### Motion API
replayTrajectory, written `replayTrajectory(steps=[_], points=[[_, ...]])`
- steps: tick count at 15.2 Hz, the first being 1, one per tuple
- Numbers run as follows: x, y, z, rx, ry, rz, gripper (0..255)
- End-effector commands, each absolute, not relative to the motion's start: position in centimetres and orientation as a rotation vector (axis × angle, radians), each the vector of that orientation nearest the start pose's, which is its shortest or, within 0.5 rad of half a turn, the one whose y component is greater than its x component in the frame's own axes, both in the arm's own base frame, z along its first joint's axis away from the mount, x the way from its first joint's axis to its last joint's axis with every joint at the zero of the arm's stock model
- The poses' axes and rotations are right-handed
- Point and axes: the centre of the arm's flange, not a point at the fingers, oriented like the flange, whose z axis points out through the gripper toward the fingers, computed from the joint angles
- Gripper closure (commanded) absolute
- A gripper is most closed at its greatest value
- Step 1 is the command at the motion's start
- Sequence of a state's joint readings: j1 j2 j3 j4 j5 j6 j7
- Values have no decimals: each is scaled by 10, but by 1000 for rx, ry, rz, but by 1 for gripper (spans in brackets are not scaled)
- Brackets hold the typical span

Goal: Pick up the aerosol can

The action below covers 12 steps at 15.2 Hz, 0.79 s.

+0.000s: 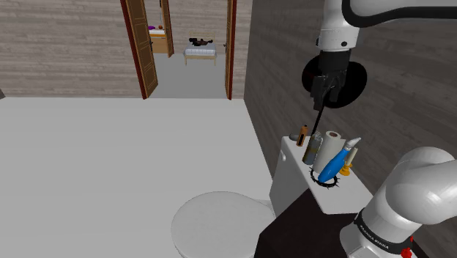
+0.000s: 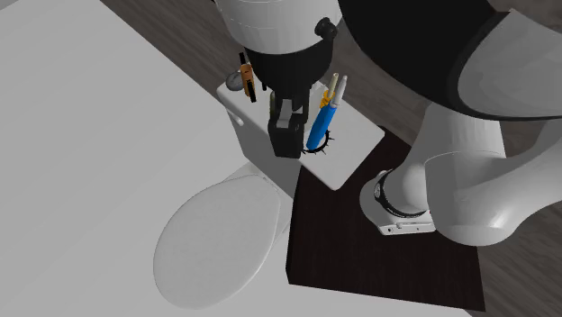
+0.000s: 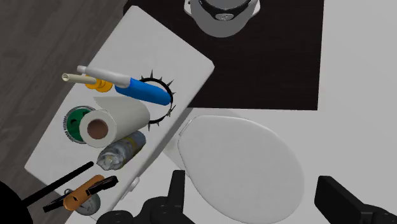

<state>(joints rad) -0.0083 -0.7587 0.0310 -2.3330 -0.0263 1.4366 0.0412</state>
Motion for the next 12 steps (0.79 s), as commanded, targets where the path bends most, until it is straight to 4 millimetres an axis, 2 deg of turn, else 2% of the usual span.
replayTrajectory(steps=[1, 12], points=[[299, 6, 582, -3185, 48, 218, 0], [311, -104, 484, -3139, -177, 151, 0]])
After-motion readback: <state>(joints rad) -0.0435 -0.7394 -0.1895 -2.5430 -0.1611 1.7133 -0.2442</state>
